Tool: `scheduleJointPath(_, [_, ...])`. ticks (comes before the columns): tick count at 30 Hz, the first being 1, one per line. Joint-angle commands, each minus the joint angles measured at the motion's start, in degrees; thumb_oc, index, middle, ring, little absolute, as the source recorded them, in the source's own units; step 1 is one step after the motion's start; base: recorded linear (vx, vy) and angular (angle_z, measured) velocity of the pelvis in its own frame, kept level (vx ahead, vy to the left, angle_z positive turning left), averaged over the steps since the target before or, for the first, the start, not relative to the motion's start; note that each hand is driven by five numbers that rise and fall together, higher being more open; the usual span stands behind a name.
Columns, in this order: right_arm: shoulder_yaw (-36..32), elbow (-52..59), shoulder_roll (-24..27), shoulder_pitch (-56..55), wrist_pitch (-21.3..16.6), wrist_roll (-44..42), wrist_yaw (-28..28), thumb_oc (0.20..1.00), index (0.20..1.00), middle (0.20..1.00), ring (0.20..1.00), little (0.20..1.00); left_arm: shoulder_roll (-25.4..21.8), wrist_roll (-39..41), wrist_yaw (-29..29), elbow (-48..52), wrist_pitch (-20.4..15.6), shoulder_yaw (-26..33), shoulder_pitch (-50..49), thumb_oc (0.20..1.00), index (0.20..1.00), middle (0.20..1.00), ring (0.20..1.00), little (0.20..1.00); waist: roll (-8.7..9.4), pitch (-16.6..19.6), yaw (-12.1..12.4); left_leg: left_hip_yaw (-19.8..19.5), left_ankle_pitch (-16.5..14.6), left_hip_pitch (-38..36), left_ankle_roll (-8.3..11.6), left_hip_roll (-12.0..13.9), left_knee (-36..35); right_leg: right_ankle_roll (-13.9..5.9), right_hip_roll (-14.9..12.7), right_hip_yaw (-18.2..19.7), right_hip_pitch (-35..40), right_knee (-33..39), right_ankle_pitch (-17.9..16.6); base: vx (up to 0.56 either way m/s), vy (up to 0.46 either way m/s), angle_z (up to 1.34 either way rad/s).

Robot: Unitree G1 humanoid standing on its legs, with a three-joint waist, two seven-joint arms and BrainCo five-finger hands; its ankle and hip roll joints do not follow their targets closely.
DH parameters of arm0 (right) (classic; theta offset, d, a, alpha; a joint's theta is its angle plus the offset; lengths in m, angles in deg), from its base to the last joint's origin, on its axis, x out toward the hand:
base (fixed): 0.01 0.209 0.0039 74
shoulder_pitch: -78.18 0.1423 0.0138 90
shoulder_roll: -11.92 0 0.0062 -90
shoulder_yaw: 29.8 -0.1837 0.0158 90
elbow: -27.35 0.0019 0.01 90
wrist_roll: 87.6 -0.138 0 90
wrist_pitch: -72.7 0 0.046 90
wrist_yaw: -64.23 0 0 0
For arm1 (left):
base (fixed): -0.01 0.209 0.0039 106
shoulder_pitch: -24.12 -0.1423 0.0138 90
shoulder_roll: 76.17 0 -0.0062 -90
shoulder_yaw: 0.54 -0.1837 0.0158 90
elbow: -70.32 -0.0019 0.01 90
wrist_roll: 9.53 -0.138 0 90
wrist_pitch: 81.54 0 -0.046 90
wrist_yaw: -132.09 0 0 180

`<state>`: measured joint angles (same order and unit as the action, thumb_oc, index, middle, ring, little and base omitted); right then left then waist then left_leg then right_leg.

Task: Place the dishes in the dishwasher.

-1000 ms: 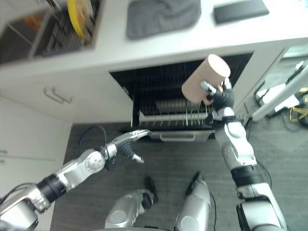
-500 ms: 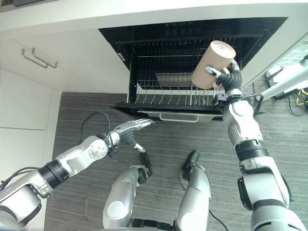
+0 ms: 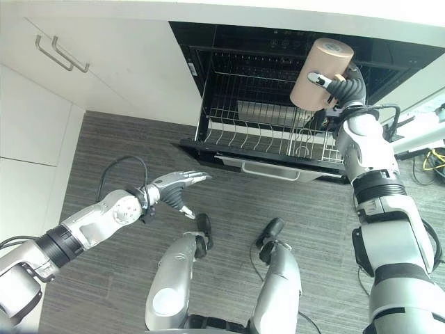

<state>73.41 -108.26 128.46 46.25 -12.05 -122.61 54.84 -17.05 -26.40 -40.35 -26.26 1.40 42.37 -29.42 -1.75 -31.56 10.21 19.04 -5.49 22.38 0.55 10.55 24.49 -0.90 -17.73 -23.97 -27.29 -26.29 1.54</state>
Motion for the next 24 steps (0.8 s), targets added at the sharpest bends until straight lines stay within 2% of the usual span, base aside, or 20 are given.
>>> scheduleJointPath(1, [1.6, 0.1, 4.1, 4.0, -1.4, -2.6, -1.9, 0.2, 0.2, 0.2, 0.2, 0.2, -3.3, 1.2, 0.9, 7.7, -3.2, 1.9, -0.2, 1.0, 1.0, 1.0, 1.0, 1.0, 0.35, 1.8, 2.1, -3.9, -0.1, 0.6, 1.81, 1.6, -0.4, -8.37, -4.1, -0.6, 6.6, -1.8, 4.0, 0.02, -0.056, 0.05])
scheduleJointPath(8, [4.4, -10.0, 5.3, 8.1, -1.3, -4.9, -4.9, 0.2, 0.2, 0.2, 0.2, 0.2, -8.0, 3.8, 1.3, 9.6, -5.3, 2.6, -0.3, 1.0, 1.0, 1.0, 1.0, 1.0, 1.11, 1.8, 4.1, -4.9, 0.0, 1.8, 2.06, 2.1, -0.1, -8.53, -3.6, -2.1, 6.9, -2.1, 4.0, 0.03, -0.051, 0.08])
scheduleJointPath(14, [4.6, -12.6, 5.5, 8.4, -0.7, -5.3, -5.0, 0.2, 0.2, 0.2, 0.2, 0.2, -9.6, 5.3, 0.1, 11.0, -5.7, 3.5, -0.7, 1.0, 1.0, 1.0, 1.0, 1.0, 1.1, 1.8, 4.8, -5.8, 0.0, 3.3, 2.17, 2.0, 0.2, -8.61, -3.3, -2.2, 5.9, -2.4, 4.0, 0.0, -0.039, 0.03])
scheduleJointPath(18, [4.1, -12.4, 4.7, 5.6, -0.7, -4.3, -4.9, 0.2, 0.2, 0.2, 0.2, 0.2, -11.1, 6.5, -5.4, 14.7, -7.2, 7.3, -1.3, 1.0, 1.0, 1.0, 1.0, 1.0, 0.43, 1.8, 5.2, -6.1, 0.3, 4.6, 2.22, 1.8, 0.1, -8.74, -3.6, -2.8, 4.8, -2.6, 3.9, 0.0, -0.034, 0.03])
scheduleJointPath(20, [2.1, -12.4, 4.7, 3.7, -0.5, -3.2, -5.1, 0.2, 0.2, 0.2, 0.2, 0.2, -12.4, 8.0, -6.6, 18.4, -8.9, 12.2, -1.1, 1.0, 1.0, 1.0, 1.0, 1.0, -0.52, 1.8, 5.4, -6.0, 0.5, 4.8, 2.34, 1.3, -0.1, -8.86, -4.2, -2.9, 4.2, -2.8, 3.9, 0.0, 0.0, 0.0])
scheduleJointPath(24, [1.3, -12.8, 3.5, 2.8, -1.1, -2.5, -5.3, 0.2, 0.2, 0.2, 0.2, 0.2, -12.0, 7.1, -9.7, 19.9, -9.4, 14.8, 2.1, 1.0, 1.0, 1.0, 1.0, 1.0, -1.09, 1.8, 5.1, -5.7, 0.9, 5.0, 2.62, 1.1, -0.6, -9.01, -4.8, -3.0, 3.3, -3.1, 3.8, -0.02, 0.005, 0.03])
